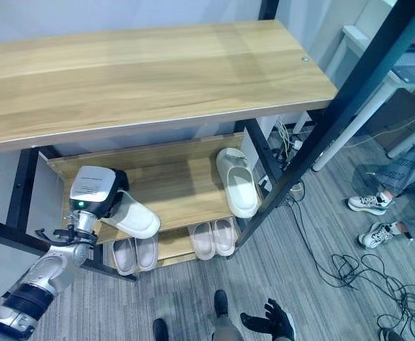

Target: Arrange the slippers neatly on the shoe rack.

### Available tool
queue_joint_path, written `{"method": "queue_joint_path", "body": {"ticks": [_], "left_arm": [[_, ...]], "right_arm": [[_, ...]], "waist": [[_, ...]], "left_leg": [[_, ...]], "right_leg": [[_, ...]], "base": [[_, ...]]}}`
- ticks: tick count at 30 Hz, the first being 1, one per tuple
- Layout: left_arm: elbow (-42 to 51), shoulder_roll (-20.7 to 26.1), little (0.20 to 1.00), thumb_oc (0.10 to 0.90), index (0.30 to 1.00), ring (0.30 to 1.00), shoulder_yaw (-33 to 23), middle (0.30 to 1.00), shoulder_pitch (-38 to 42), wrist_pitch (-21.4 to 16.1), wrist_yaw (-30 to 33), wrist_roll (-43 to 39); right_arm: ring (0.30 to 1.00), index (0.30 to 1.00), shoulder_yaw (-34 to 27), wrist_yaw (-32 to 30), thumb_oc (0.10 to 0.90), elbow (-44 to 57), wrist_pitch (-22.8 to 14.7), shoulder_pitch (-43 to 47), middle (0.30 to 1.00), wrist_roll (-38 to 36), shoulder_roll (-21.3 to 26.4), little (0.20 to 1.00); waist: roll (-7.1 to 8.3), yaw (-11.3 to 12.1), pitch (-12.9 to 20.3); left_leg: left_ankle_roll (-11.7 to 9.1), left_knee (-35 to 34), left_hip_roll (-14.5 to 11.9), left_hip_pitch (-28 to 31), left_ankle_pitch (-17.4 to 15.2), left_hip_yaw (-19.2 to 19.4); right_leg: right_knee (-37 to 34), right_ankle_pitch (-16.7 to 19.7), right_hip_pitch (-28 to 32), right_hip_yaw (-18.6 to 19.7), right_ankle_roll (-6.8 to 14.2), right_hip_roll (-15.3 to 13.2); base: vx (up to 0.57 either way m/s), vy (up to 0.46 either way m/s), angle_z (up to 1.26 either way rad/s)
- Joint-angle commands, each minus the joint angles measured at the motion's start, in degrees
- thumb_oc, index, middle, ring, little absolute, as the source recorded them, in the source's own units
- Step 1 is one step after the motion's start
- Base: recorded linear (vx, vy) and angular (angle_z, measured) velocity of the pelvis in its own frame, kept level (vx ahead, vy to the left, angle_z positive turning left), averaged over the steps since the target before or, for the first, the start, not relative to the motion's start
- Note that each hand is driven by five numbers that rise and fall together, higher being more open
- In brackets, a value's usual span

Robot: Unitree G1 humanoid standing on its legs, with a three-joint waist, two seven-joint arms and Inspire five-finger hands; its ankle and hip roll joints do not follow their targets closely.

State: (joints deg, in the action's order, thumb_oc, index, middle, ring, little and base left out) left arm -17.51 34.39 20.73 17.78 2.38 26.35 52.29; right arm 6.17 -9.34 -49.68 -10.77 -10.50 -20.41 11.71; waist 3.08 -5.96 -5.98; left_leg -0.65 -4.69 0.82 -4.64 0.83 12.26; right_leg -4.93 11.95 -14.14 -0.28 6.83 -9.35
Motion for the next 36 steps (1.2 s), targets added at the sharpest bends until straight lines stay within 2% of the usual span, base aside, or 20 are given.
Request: {"method": "queue_joint_path", "body": {"ticks": [1, 6, 12, 16, 19, 20, 21, 27, 36], "left_arm": [[1.1, -2.3, 0.300, 0.400, 0.300, 0.300, 0.0, 0.300, 9.1, -2.8, 3.3, -0.1], [-0.4, -3.8, 0.300, 0.400, 0.300, 0.300, 4.9, 0.300, 15.5, -2.8, 5.3, 0.1], [-0.4, -3.6, 0.300, 0.400, 0.300, 0.300, 8.3, 0.300, 20.7, -3.9, 7.0, 0.7], [-1.5, -3.3, 0.300, 0.400, 0.300, 0.300, 12.3, 0.300, 25.4, -3.8, 7.3, 2.4], [-2.3, -3.8, 0.300, 0.400, 0.300, 0.300, 13.4, 0.300, 27.5, -3.4, 7.1, 2.6], [-4.5, -3.8, 0.300, 0.400, 0.300, 0.300, 15.3, 0.300, 33.6, -2.4, 7.7, 2.5], [-4.6, -3.6, 0.300, 0.400, 0.300, 0.300, 16.0, 0.300, 35.2, -2.3, 7.8, 2.8], [-4.6, -3.5, 0.300, 0.400, 0.300, 0.300, 17.3, 0.300, 38.7, -2.2, 7.6, 3.6], [-7.6, -5.5, 0.300, 0.400, 0.300, 0.300, 23.0, 0.300, 45.9, -2.3, 6.5, 7.6]], "right_arm": [[0.900, 0.900, -0.3, -1.7, 0.800, 4.7, -3.7, 2.1, 0.900, 0.0, 4.0, 0.900], [0.900, 0.900, 0.2, -2.9, 0.800, 4.4, -4.8, 2.6, 0.900, -0.9, 4.4, 0.900], [0.900, 0.900, 0.7, -3.4, 0.800, 4.6, -5.8, 3.0, 0.900, -1.6, 5.1, 0.900], [0.900, 0.900, 1.1, -4.1, 0.800, 5.0, -6.6, 3.7, 0.900, -2.0, 5.7, 0.900], [0.900, 0.900, 1.3, -4.4, 0.800, 5.2, -6.8, 4.0, 0.900, -1.8, 6.0, 0.900], [0.900, 0.900, 2.0, -4.8, 0.800, 4.9, -7.0, 5.5, 0.900, -1.5, 6.7, 0.900], [0.900, 0.900, 2.4, -4.8, 0.800, 5.1, -7.2, 5.6, 0.900, -1.5, 6.9, 0.900], [0.900, 0.900, 3.0, -5.0, 0.800, 5.9, -7.6, 5.6, 0.900, -0.9, 7.2, 0.900], [0.900, 0.900, 4.2, -5.0, 0.800, 5.0, -8.0, 7.1, 0.900, -0.4, 8.5, 0.900]], "waist": [[-4.06, -0.6, -1.7], [-4.60, -1.8, -2.7], [-4.70, -2.7, -3.6], [-4.78, -3.4, -4.8], [-4.81, -3.6, -5.2], [-4.41, -3.9, -6.7], [-4.21, -3.9, -7.1], [-3.78, -4.1, -7.9], [-3.34, -4.6, -8.2]], "left_leg": [[1.0, -0.3, 0.5, -1.1, -4.2, -6.5], [1.0, -0.3, 0.2, -1.7, -4.0, -5.6], [0.9, -0.3, 0.0, -2.4, -3.9, -4.7], [0.8, -0.3, -0.2, -3.3, -3.8, -3.9], [0.8, -0.3, -0.2, -3.8, -3.6, -3.8], [0.8, -0.3, -0.2, -5.6, -3.0, -3.8], [0.8, -0.3, -0.2, -6.3, -2.8, -3.9], [0.7, -0.3, -0.3, -7.5, -2.5, -4.2], [0.8, -0.3, -0.2, -7.9, -2.7, -4.3]], "right_leg": [[2.3, -11.4, 7.4, -2.0, 1.9, 3.4], [2.5, -11.1, 6.2, -1.4, 2.0, 3.5], [2.5, -10.7, 5.2, -0.9, 2.1, 3.8], [2.4, -10.4, 4.0, -0.4, 2.3, 4.0], [2.4, -10.3, 3.6, -0.3, 2.3, 4.0], [2.2, -9.5, 1.8, -0.3, 2.5, 4.0], [2.0, -9.3, 1.3, -0.4, 2.6, 4.0], [2.1, -9.2, 0.5, -0.8, 2.6, 3.8], [2.3, -9.2, 0.0, -1.0, 2.8, 3.7]], "base": [[0.03, -0.019, -0.03], [0.03, -0.014, -0.13], [0.01, -0.011, -0.14], [0.00, -0.008, -0.05], [-0.02, 0.004, -0.13], [-0.07, 0.000, -0.15], [-0.07, 0.000, -0.07], [-0.01, 0.000, -0.01], [0.00, 0.000, 0.00]]}}
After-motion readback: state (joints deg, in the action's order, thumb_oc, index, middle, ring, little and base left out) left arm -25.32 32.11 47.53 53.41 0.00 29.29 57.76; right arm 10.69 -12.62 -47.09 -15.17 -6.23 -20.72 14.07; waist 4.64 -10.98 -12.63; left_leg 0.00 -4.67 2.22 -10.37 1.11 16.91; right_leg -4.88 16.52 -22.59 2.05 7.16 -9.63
